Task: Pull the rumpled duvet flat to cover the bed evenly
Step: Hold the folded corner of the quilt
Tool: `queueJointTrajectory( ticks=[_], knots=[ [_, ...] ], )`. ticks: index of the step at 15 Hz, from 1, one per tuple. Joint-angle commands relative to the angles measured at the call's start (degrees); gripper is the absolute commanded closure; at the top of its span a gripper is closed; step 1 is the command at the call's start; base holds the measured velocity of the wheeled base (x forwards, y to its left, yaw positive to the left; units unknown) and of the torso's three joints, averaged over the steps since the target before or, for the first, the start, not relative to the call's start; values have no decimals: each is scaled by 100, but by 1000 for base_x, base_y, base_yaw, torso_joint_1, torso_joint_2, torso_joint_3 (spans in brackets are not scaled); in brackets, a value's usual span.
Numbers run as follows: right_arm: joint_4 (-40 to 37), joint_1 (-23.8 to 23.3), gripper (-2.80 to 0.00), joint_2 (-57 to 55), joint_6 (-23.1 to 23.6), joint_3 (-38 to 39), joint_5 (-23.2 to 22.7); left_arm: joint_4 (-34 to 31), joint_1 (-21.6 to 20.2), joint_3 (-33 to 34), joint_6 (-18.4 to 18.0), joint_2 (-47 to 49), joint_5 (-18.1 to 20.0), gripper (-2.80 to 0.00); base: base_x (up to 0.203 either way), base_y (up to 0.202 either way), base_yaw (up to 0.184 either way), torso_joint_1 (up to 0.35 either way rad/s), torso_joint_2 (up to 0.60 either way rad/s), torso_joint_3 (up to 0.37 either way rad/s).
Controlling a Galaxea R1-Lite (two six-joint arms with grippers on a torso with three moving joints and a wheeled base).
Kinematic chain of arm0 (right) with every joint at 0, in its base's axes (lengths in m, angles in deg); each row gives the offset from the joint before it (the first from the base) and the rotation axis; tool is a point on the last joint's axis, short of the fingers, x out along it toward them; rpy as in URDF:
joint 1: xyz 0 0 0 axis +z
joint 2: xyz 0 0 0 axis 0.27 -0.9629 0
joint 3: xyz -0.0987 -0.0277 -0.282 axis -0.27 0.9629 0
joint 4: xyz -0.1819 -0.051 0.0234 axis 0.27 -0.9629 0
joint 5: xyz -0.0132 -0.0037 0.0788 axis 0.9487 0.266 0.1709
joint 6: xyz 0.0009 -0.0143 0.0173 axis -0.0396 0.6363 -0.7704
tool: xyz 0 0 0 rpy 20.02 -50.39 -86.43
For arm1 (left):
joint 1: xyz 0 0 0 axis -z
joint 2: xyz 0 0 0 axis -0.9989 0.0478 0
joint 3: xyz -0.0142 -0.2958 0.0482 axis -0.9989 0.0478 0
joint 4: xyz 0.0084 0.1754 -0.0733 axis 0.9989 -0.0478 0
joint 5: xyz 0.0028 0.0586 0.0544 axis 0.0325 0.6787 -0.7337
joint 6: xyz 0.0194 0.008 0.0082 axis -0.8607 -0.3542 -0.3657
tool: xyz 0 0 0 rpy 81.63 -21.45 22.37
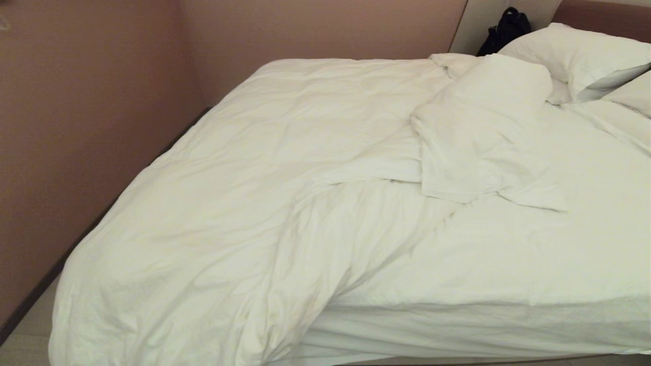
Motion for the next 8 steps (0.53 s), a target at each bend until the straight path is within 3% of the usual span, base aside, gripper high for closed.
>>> queueJointTrajectory(
  ticks=[1, 8],
  knots=[
    [-2, 0, 0, 2, 2, 0, 1, -10, 0, 0, -5, -2, 0, 0, 0, 0, 0, 0, 0, 0],
    [-2, 0, 0, 2, 2, 0, 1, -2, 0, 0, -5, -2, -8, 0, 0, 0, 0, 0, 0, 0]
  ],
)
